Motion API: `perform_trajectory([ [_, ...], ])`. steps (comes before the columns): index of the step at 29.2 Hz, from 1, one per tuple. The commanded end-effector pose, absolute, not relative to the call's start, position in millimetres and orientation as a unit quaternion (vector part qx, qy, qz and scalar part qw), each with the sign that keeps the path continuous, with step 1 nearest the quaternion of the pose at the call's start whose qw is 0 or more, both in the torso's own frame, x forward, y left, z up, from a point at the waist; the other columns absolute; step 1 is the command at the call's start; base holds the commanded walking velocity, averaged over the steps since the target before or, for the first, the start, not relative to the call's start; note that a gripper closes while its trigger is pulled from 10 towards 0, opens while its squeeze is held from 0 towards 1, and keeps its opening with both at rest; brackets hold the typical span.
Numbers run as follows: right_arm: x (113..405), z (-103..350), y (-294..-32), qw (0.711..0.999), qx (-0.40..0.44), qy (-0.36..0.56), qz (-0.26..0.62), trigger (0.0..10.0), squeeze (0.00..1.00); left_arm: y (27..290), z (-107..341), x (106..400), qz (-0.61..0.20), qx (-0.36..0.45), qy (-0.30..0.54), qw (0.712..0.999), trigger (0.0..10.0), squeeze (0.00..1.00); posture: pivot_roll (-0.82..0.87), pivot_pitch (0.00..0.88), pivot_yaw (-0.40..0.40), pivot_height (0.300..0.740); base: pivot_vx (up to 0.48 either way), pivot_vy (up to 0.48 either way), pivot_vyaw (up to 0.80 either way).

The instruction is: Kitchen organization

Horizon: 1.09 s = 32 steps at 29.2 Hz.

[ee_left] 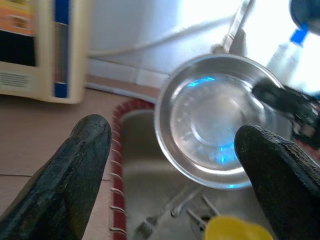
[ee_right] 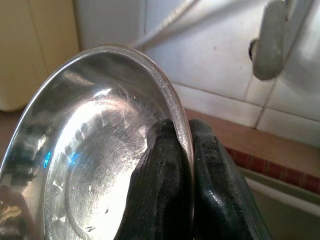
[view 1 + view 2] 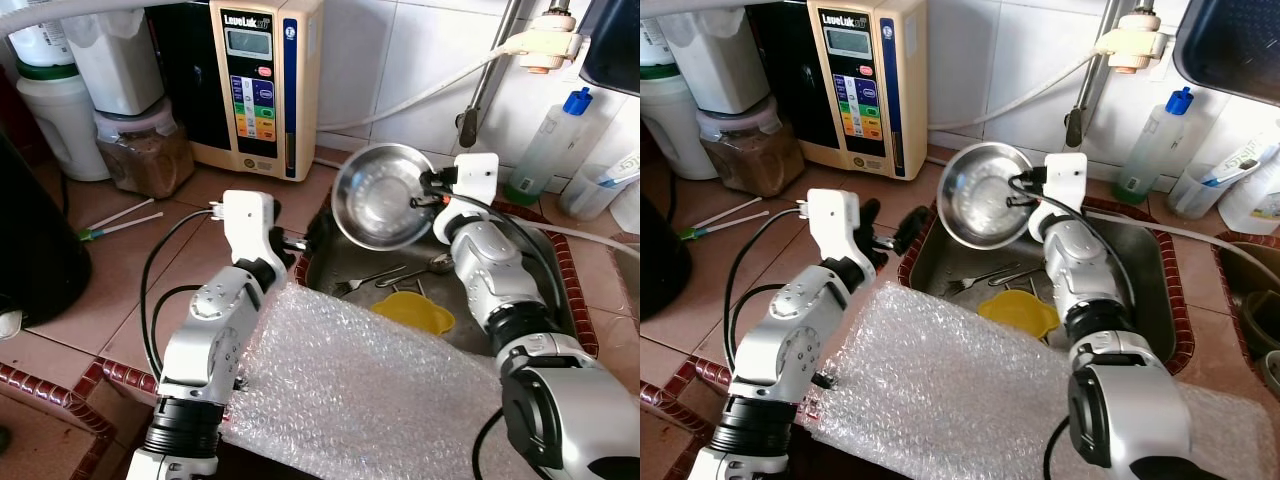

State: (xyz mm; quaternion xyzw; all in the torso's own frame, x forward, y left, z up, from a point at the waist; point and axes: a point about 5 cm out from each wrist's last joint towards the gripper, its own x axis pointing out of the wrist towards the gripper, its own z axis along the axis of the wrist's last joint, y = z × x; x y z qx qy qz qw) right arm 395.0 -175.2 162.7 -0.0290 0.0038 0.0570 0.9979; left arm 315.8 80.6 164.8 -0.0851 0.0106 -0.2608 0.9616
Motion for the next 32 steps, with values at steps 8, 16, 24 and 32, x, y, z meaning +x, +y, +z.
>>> perform_trajectory([
  [8, 377, 114, -189, 0.988, -0.098, 0.102, 0.058, 0.0, 0.0, 70, 150, 307, -0.304, -0.036, 0.041, 0.951, 10.0, 1.0, 0.13, 0.0, -0.023, 0.74, 0.0, 0.0, 0.0],
  [16, 369, 94, -189, 0.981, -0.106, 0.148, 0.068, 0.0, 0.0, 68, 146, 304, -0.32, -0.019, 0.048, 0.946, 10.0, 1.0, 0.12, 0.0, -0.019, 0.74, 0.0, 0.0, 0.0],
  [24, 363, 80, -185, 0.974, -0.103, 0.188, 0.076, 10.0, 0.6, 64, 145, 302, -0.327, -0.01, 0.05, 0.944, 10.0, 1.0, 0.13, 0.0, -0.02, 0.74, 0.0, 0.0, 0.0],
  [32, 363, 80, -186, 0.974, -0.097, 0.189, 0.071, 10.0, 1.0, 65, 145, 302, -0.327, -0.007, 0.052, 0.944, 10.0, 1.0, 0.13, 0.0, -0.019, 0.74, 0.0, 0.0, 0.0],
])
